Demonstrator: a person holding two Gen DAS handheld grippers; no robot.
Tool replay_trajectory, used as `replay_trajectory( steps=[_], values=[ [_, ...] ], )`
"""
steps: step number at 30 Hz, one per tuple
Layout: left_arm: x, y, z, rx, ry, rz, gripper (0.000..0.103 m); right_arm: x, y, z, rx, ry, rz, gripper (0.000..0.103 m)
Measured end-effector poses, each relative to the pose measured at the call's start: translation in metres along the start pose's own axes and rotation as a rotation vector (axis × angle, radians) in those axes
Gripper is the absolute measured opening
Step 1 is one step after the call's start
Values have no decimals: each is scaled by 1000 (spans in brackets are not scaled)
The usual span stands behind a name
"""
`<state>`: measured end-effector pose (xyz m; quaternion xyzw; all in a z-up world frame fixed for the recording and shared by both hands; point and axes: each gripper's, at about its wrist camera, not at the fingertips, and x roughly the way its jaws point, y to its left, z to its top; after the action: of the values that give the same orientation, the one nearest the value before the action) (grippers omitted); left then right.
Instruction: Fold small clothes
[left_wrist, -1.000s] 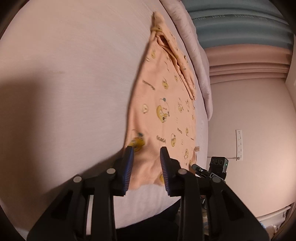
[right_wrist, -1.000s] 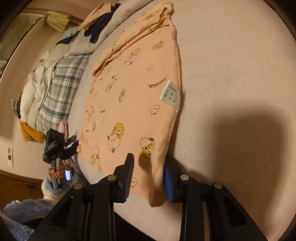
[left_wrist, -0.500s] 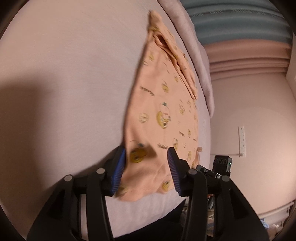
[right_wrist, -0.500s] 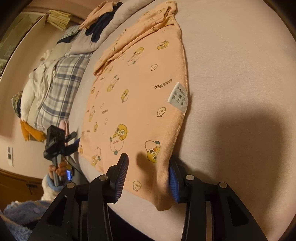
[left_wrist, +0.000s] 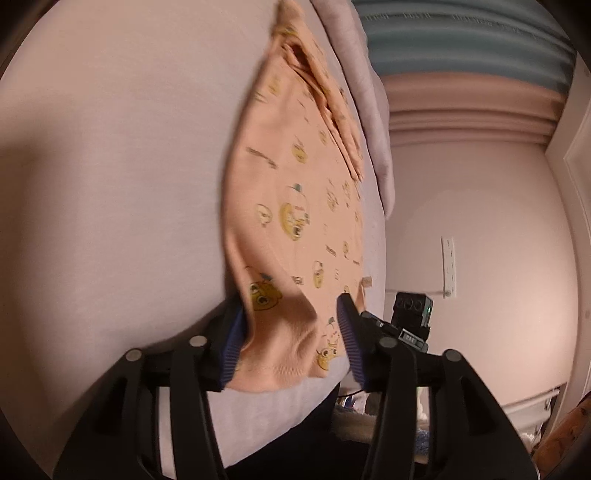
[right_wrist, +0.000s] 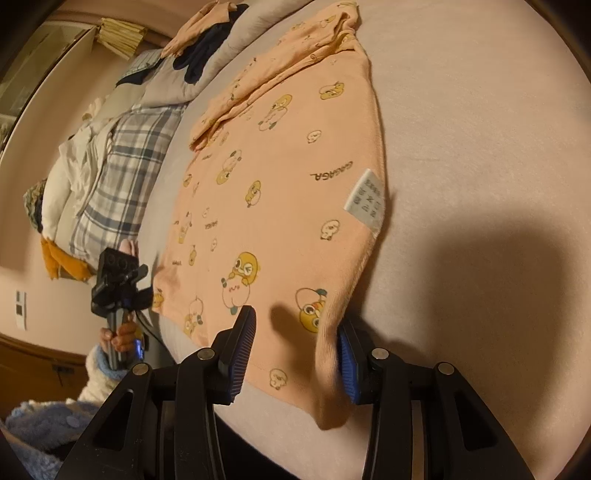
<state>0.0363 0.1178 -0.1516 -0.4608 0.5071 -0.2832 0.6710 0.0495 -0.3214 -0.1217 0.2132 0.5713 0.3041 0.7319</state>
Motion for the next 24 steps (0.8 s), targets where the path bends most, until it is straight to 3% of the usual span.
replay_trajectory(
  steps=[3,6,7,9,11,12,14,19,24],
  values=[
    [8,-13,-3,51,7,-4,71,0,-1,0,7,-7,13,48],
    [7,-16,-10,74,-36,15,69,0,2,-2,0,-14,3,47],
    [5,-14,-13,67,-55,30,59,1,5,-3,-9,-20,-7,47],
    [7,-7,-16,36,-63,48,23,3,10,-5,-49,-41,-47,37],
    [9,4,-18,-18,-60,48,8,4,13,-6,-71,-54,-80,23],
    [8,7,-19,-28,-73,53,7,4,12,-6,-65,-60,-85,12],
    [4,6,-21,-26,-100,41,7,2,8,-6,-46,-72,-90,7],
    [-12,-15,-22,20,-168,-18,7,-10,17,-6,-72,-123,-50,6],
    [-16,-38,-10,64,-192,-51,6,-28,36,5,-118,-209,55,6]
  ],
)
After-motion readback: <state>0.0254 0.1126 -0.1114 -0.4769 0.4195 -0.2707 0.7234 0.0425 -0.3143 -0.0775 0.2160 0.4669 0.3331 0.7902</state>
